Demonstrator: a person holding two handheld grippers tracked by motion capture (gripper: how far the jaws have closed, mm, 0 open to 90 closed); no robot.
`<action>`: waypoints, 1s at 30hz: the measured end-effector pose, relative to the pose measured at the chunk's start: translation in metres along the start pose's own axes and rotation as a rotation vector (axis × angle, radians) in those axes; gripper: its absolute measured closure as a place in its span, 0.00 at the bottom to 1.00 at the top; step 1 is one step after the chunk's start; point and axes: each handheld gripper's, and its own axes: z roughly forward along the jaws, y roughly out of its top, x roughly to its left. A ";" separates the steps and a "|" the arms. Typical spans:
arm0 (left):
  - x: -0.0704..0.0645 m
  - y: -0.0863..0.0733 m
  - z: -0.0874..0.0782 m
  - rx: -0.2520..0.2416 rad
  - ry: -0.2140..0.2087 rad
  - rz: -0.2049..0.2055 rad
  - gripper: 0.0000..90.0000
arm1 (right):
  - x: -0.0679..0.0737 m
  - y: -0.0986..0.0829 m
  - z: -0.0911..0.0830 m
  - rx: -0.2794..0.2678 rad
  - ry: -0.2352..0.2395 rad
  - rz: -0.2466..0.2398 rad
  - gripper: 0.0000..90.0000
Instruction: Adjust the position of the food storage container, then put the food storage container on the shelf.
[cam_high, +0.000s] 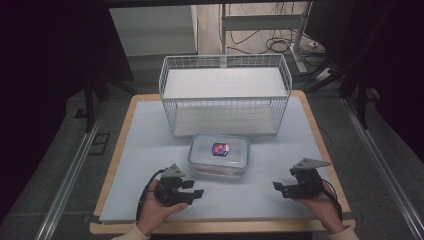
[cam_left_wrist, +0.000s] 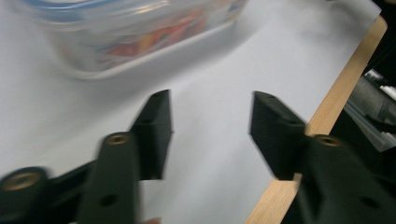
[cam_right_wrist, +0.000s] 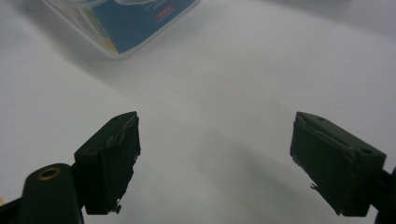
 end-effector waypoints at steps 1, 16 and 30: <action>0.004 0.000 -0.003 -0.006 0.000 -0.016 0.41 | 0.000 0.000 0.000 -0.006 0.004 0.002 0.17; 0.030 0.004 -0.021 -0.061 0.010 -0.082 0.27 | -0.001 0.004 -0.003 -0.046 0.070 0.039 0.21; 0.038 0.014 -0.025 -0.097 0.045 -0.097 0.23 | 0.000 0.009 -0.003 -0.067 0.116 0.052 0.20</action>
